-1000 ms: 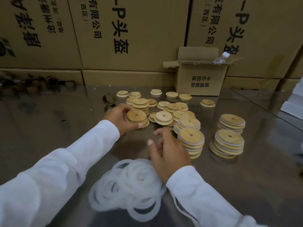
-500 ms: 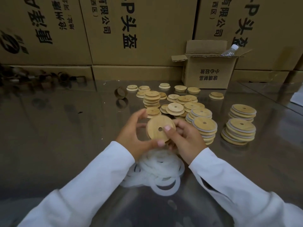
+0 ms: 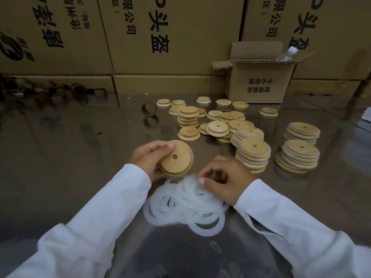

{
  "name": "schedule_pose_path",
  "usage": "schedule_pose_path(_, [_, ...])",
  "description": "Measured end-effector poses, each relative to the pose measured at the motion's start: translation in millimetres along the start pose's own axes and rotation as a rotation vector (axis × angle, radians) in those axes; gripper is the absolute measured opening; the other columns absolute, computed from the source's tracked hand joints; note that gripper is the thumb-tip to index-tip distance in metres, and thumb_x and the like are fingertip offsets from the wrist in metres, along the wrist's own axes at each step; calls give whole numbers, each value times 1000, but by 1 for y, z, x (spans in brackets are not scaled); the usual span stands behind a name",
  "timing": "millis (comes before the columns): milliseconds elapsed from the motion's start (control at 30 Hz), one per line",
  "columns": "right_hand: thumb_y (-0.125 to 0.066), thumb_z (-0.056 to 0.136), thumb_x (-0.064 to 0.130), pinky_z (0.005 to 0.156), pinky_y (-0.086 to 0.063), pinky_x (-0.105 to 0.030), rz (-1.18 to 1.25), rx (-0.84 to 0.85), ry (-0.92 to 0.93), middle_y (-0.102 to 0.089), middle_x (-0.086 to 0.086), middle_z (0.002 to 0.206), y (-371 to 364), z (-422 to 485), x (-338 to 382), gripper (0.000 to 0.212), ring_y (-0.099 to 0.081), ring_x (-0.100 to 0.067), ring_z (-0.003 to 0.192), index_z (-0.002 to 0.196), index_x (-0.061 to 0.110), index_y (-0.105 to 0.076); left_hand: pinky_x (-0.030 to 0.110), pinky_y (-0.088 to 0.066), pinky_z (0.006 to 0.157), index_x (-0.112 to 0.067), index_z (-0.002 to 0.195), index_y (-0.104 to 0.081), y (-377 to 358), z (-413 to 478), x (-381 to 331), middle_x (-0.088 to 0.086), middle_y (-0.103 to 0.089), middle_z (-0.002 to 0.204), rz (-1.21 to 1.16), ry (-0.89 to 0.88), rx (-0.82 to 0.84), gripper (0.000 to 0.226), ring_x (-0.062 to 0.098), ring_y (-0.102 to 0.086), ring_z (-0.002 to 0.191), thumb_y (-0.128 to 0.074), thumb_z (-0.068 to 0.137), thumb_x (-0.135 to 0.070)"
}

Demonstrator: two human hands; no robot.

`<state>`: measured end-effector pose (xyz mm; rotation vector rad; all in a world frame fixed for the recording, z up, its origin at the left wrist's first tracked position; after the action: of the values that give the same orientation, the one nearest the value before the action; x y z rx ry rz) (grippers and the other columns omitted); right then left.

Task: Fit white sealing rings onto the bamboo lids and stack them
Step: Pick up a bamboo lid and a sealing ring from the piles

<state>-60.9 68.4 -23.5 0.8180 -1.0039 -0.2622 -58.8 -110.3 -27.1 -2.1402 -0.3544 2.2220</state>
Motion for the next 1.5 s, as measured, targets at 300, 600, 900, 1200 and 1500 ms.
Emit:
schedule_pose_path(300, [-70,77,24,66,-38,-12,21,9,-16,-53,11,82,0,2,0,14,-50,-4,72,73,35,-65,38,-56,52,-11,75,-66,-2,-4,3,13,-62,86,-108,49,-6,14,31,-62,83,-56,84,-15])
schedule_pose_path(600, [-75,70,7,63,-45,-10,385,-238,-5,-66,4,69,33,4,3,16,-56,-1,64,69,21,-67,33,-55,47,-16,79,-63,-7,-9,-1,12,-57,95,-142,-10,-54,15,32,-62,81,-52,89,-18])
schedule_pose_path(900, [-70,68,11,57,-47,-13,796,-297,-41,-65,9,60,33,6,7,7,-57,-2,58,68,17,-68,37,-57,49,-12,87,-61,-35,-9,-6,16,-62,94,-207,76,-104,12,30,-63,78,-52,92,-18])
schedule_pose_path(1200, [-69,77,5,45,-40,-8,758,-436,-224,-61,10,47,32,6,-2,9,-53,3,42,74,12,-65,37,-58,60,-14,103,-64,-60,-15,4,13,-68,98,39,58,147,39,28,-68,88,-63,72,-39])
schedule_pose_path(1500, [-66,80,5,47,-39,-5,709,-433,-199,-60,15,47,34,4,2,12,-52,6,44,72,15,-66,38,-59,66,-12,115,-60,-60,-17,-2,8,-65,98,101,-125,158,25,28,-65,94,-49,92,-18])
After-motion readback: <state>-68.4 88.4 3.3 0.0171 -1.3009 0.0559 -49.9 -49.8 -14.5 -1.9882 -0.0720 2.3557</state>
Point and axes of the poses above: each hand's wrist, its own z-axis towards the middle knuckle, its own y-axis out of the back of the hand, x = y × z, the point moved 5 cm from there along z, towards the middle knuckle
